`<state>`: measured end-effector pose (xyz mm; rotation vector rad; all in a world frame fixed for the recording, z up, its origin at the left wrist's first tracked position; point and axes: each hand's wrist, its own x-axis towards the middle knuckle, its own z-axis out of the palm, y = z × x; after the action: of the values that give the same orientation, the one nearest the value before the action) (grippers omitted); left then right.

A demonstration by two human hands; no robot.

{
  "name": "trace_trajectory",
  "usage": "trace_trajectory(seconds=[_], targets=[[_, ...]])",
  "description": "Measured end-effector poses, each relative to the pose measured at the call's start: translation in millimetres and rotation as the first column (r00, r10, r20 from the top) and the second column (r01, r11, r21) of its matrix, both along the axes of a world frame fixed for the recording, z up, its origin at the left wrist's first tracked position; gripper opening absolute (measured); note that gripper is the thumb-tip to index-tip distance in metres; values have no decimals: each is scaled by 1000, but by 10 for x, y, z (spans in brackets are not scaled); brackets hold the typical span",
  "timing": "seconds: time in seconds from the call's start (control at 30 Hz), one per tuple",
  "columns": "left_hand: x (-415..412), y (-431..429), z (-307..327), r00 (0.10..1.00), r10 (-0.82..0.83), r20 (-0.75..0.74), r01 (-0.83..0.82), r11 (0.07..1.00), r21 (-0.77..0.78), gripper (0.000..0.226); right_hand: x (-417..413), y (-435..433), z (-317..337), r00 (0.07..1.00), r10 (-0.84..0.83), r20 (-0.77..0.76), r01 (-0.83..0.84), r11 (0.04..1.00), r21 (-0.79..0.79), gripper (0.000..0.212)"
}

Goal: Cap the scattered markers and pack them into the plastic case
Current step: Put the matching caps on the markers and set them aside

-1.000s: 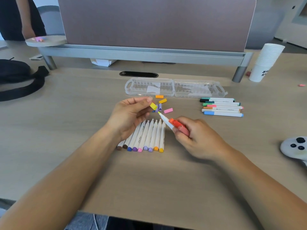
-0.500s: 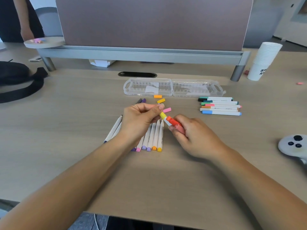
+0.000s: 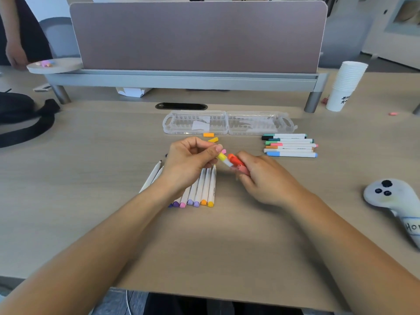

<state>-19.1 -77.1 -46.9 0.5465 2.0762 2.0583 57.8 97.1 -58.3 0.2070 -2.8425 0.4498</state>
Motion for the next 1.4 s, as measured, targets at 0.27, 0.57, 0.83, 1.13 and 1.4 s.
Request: trace_trajectory(seconds=[0.27, 0.57, 0.83, 1.13, 1.4], targets=[[97, 249, 60, 967, -225, -117, 139, 856, -498, 46, 43, 324, -32, 991, -56, 117, 33, 981, 192, 24], [291, 610, -115, 950, -305, -74, 183, 731, -657, 57, 240, 531, -96, 975, -136, 178, 108, 981, 158, 50], [349, 645, -181, 894, -368, -256, 4, 577, -817, 63, 452, 792, -109, 977, -159, 141, 133, 975, 175, 51], [202, 857, -342, 904, -281, -323, -55, 672, -738, 28, 327, 846, -170, 936, -282, 213, 245, 952, 184, 53], [-24, 1250, -385, 919, -229, -322, -56, 730, -681, 23, 92, 973, -175, 890, -403, 212, 354, 905, 236, 34]])
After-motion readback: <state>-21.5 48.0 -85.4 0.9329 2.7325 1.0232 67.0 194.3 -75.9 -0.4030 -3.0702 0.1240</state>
